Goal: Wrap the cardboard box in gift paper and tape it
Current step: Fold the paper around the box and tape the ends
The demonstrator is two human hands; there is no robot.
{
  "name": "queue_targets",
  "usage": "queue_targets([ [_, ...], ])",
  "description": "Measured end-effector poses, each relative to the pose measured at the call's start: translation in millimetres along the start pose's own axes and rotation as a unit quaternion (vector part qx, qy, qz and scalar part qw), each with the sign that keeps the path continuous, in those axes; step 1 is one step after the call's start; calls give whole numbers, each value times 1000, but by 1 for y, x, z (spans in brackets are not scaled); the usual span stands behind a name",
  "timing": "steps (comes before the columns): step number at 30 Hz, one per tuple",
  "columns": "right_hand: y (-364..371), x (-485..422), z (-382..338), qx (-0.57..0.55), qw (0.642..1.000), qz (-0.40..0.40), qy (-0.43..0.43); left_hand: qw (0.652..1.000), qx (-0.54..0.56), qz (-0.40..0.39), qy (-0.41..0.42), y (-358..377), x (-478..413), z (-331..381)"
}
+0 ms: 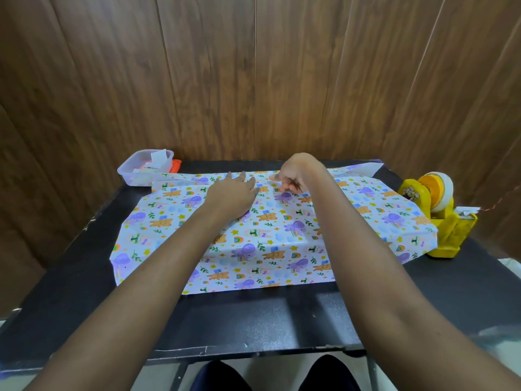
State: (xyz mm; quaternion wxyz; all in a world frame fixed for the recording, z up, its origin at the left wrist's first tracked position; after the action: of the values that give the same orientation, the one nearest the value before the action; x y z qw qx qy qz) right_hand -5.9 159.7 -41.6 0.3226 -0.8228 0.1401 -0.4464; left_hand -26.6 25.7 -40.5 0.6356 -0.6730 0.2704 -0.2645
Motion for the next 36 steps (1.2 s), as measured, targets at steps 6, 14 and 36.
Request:
queue_targets([
  [6, 4, 3, -3, -12, 1000, 8, -16, 999, 33, 4, -9, -3, 0, 0],
  [14, -94, 16, 115, -295, 913, 241, -148, 995, 89, -37, -8, 1, -17, 26],
  [36, -181, 18, 301, -242, 926, 291, -10, 998, 55, -15, -20, 11, -26, 23],
])
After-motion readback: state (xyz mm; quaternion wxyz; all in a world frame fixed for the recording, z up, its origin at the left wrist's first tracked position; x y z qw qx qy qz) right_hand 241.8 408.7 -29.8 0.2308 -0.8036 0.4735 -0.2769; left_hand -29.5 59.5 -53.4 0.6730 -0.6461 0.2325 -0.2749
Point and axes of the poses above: each hand's wrist, its own x-axis away from the middle knuckle, its own y-axis out of the palm, z = x × y, the point moved 8 cm from there along -x, towards the middle knuckle, and after that the axes turned 9 degrees about y, right-handed, at the moved point
